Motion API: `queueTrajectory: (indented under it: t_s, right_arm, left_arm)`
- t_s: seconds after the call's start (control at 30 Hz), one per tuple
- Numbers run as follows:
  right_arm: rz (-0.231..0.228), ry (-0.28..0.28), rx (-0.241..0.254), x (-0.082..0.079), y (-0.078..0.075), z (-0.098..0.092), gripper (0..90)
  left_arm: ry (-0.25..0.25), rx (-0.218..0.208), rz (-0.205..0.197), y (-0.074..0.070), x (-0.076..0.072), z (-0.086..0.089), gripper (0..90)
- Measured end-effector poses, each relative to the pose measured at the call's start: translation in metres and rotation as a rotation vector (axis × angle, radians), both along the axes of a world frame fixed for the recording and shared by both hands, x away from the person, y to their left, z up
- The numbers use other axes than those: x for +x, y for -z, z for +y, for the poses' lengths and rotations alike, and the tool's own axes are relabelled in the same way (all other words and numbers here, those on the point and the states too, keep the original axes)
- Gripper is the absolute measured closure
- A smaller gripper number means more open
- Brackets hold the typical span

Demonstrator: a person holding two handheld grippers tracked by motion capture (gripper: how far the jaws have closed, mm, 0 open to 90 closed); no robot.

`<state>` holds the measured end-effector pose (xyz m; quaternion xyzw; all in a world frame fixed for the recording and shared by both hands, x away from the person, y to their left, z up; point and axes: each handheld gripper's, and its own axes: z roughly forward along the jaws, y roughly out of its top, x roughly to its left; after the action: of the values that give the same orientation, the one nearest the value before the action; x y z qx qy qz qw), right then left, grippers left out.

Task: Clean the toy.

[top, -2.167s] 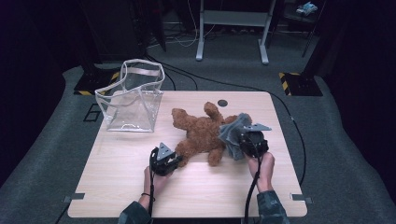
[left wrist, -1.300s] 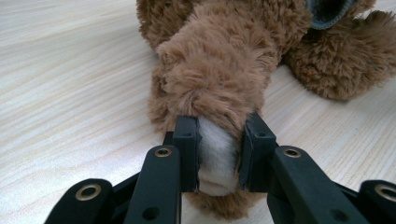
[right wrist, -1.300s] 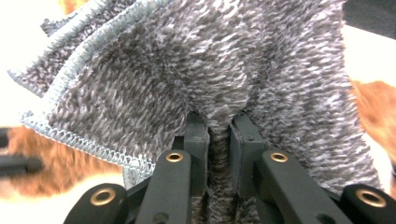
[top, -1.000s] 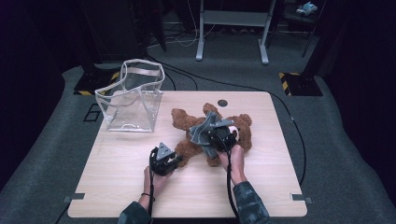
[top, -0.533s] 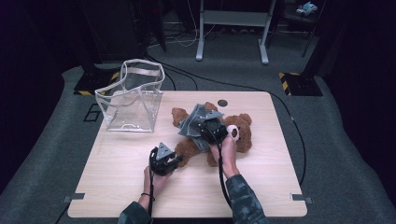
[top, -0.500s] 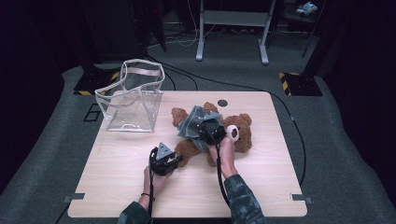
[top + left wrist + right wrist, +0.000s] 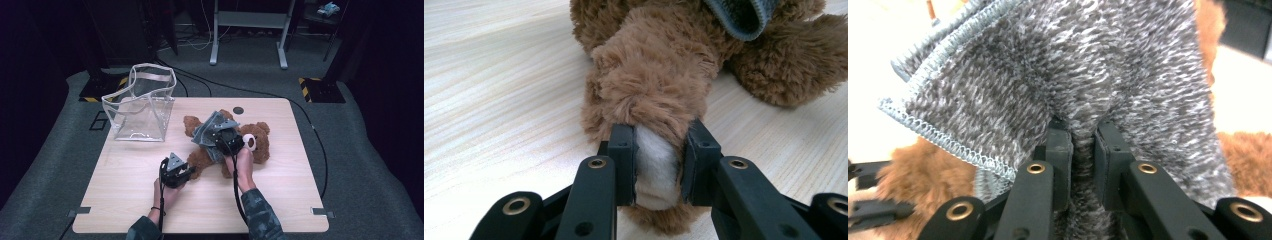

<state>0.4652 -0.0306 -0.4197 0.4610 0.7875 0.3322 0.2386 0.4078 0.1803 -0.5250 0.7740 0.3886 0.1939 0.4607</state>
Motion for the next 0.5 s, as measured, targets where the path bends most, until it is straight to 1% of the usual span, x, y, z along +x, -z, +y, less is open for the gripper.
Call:
queueTrajectory:
  t_s: [0.03, 0.07, 0.1, 0.13, 0.17, 0.2, 0.23, 0.27, 0.3, 0.33, 0.37, 0.4, 0.43, 0.5]
  right_arm:
    - [0.016, -0.005, 0.005, 0.002, 0.004, 0.0, 79.6]
    - [0.019, -0.007, 0.009, 0.002, 0.008, 0.001, 79.8]
    - [0.012, -0.015, 0.002, 0.001, 0.012, 0.002, 79.9]
    - [0.006, -0.02, -0.002, -0.002, 0.015, 0.005, 79.9]
    - [-0.001, -0.026, 0.0, -0.004, 0.015, 0.006, 79.9]
    - [0.0, -0.033, 0.0, -0.006, 0.016, 0.007, 80.0]
    - [0.006, -0.033, 0.007, -0.009, 0.015, 0.008, 80.0]
    - [0.006, -0.042, 0.009, -0.01, 0.016, 0.008, 79.9]
    - [0.01, -0.048, 0.013, -0.012, 0.016, 0.009, 79.9]
    - [0.011, -0.062, 0.009, -0.015, 0.018, 0.012, 79.9]
    - [0.011, -0.072, 0.009, -0.016, 0.018, 0.014, 79.9]
    - [0.007, -0.087, 0.012, -0.016, 0.019, 0.015, 79.9]
    - [0.016, -0.097, 0.015, -0.019, 0.02, 0.019, 79.9]
    - [0.029, -0.133, 0.002, -0.022, 0.025, 0.027, 79.9]
  left_arm:
    - [0.002, -0.002, 0.0, 0.0, 0.0, 0.0, 70.9]
    - [0.01, -0.002, 0.006, -0.001, 0.001, 0.002, 70.0]
    - [0.001, -0.023, 0.011, 0.0, 0.0, 0.003, 67.2]
    - [0.01, -0.024, 0.017, 0.0, 0.001, 0.004, 60.4]
    - [0.014, -0.04, 0.029, 0.0, 0.001, 0.006, 55.3]
    - [0.019, -0.036, 0.051, 0.0, 0.0, 0.007, 46.1]
    - [0.023, -0.013, 0.061, 0.0, -0.001, 0.008, 39.2]
    - [0.025, -0.004, 0.071, 0.0, -0.003, 0.01, 34.8]
    - [0.025, -0.004, 0.071, 0.0, -0.003, 0.01, 32.2]
    - [0.029, 0.002, 0.064, -0.001, -0.009, 0.017, 29.8]
    - [0.036, -0.001, 0.074, -0.001, -0.01, 0.02, 28.2]
    - [0.034, -0.005, 0.074, -0.001, -0.011, 0.024, 27.6]
    - [0.029, 0.003, 0.073, -0.001, -0.013, 0.027, 27.3]
    - [0.029, 0.0, 0.076, 0.0, -0.013, 0.031, 27.3]
